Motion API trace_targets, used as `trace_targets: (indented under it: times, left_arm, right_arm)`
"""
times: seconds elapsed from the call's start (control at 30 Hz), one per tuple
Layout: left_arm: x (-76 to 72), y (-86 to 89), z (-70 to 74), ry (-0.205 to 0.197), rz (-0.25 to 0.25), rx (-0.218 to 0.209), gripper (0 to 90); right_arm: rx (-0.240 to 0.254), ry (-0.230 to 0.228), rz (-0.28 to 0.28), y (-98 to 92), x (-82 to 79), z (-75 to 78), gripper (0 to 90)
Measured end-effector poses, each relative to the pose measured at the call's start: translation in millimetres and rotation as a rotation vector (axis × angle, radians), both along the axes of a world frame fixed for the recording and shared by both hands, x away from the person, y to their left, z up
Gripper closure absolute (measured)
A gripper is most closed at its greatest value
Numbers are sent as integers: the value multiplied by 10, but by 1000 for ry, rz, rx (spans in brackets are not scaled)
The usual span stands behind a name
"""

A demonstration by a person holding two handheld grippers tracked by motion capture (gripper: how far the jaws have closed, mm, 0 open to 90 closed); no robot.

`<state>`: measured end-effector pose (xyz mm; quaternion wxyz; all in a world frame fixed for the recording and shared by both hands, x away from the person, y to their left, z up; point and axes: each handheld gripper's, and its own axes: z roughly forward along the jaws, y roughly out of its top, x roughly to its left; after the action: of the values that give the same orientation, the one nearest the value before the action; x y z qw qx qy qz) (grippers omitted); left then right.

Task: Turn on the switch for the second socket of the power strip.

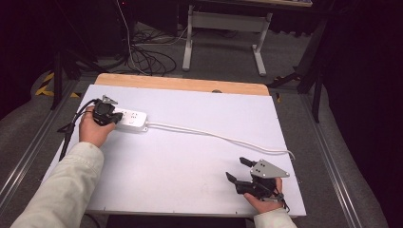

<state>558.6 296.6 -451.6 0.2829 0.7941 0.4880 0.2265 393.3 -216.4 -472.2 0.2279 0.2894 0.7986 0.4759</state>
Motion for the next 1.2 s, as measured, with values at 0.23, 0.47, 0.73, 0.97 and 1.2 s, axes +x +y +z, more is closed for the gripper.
trace_targets:
  times: [0.23, 0.47, 0.73, 0.97, 1.2]
  left_arm:
    - [8, -1, -8, 1, 23, 2, 900]
    - [-3, -28, -8, 7, 28, 0, 900]
    - [2, -77, 4, 24, 49, 25, 900]
    - [-11, -140, 3, 22, 80, 60, 900]
    - [-14, -142, -2, 25, 94, 52, 900]
  right_arm:
    - [2, -2, 2, -2, -8, 2, 275]
    - [0, -1, 4, 6, -7, -1, 275]
    - [-1, -2, 3, 2, -11, 1, 275]
    - [1, -4, 1, -5, -16, 2, 275]
    - [3, -1, -2, -9, -16, 2, 275]
